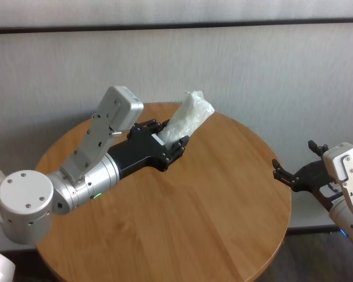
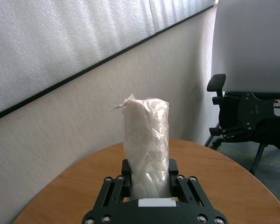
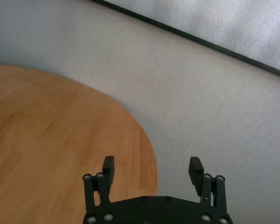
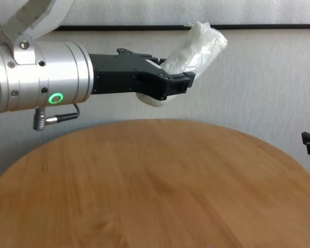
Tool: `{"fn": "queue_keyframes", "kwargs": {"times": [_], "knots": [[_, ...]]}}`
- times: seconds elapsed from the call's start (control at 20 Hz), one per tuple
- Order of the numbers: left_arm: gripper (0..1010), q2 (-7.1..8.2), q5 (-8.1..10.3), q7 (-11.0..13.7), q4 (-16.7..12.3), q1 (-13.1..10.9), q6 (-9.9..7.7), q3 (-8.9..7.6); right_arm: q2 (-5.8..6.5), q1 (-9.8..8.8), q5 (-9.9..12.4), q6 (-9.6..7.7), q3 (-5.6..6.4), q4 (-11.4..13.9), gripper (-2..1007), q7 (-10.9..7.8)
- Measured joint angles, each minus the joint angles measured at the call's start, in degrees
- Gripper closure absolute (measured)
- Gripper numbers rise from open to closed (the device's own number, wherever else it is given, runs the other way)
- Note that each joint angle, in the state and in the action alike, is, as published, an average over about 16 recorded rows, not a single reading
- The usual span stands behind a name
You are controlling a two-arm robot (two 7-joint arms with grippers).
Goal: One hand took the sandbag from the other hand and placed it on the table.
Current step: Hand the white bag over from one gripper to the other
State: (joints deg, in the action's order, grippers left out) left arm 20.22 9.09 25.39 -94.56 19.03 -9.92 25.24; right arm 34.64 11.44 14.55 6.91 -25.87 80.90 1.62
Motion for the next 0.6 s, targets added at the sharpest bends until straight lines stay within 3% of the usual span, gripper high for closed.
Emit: {"fn": "queue_keyframes", "kwargs": {"times": [0.6], "knots": [[525,-0.05,-0.13,0.05,0.06,-0.05,0.01,-0.1,-0.04,-0.05,-0.14,0.13,0.14,-0.02,0,-0.09]]}}
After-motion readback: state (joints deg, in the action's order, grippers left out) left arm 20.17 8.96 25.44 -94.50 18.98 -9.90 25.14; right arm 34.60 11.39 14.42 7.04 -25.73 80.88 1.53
